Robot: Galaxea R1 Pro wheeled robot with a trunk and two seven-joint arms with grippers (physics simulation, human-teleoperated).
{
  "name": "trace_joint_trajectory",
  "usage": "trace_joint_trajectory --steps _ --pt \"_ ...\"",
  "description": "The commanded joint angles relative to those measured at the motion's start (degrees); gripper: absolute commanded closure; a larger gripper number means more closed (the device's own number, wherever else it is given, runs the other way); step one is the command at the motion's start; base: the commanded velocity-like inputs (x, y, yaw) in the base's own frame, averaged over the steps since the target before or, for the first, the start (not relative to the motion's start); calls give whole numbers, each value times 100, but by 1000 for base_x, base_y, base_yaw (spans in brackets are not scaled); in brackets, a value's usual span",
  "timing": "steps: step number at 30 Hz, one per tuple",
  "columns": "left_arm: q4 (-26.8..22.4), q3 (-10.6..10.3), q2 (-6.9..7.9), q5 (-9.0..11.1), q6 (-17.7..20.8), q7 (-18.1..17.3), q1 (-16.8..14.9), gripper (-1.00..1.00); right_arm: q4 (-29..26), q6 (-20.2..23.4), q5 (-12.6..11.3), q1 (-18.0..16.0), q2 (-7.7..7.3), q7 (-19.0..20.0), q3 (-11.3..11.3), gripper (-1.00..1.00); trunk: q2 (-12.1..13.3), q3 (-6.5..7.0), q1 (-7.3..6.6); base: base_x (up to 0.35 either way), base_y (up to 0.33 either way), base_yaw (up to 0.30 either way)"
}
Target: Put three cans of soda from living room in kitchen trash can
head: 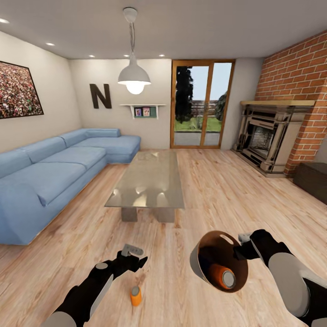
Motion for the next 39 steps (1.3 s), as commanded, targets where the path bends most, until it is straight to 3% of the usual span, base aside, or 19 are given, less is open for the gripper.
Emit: trace_joint_trajectory --steps 1,8,18,23,29,33,39 --pt "4 5 -2 3 32 11 -2 -100 -1 17 -83 -1 2 1 -31 100 0 1 0 80 74 -14" --pt "296 21 -3 2 42 184 -57 -100 7 18 -88 2 4 1 -36 100 0 1 0 177 122 -4" --pt "1592 34 88 5 -1239 256 -313 -100 59 3 -93 5 -3 -1 -15 100 0 1 0 260 160 0" --pt "1804 38 125 8 -1509 268 -324 -100 54 5 -87 10 -21 6 -17 100 0 1 0 255 145 0" --pt "1842 11 122 -23 -1548 263 -322 -100 98 41 -74 15 -128 206 -14 100 0 1 0 73 30 0" --pt "1820 -4 118 -20 -1560 340 -319 -100 108 544 -1 18 -215 402 51 100 0 1 0 8 3 0" --pt "1788 -18 116 -18 -1568 445 -320 -100 165 1110 390 27 -238 525 80 100 0 1 0 1 1 0"
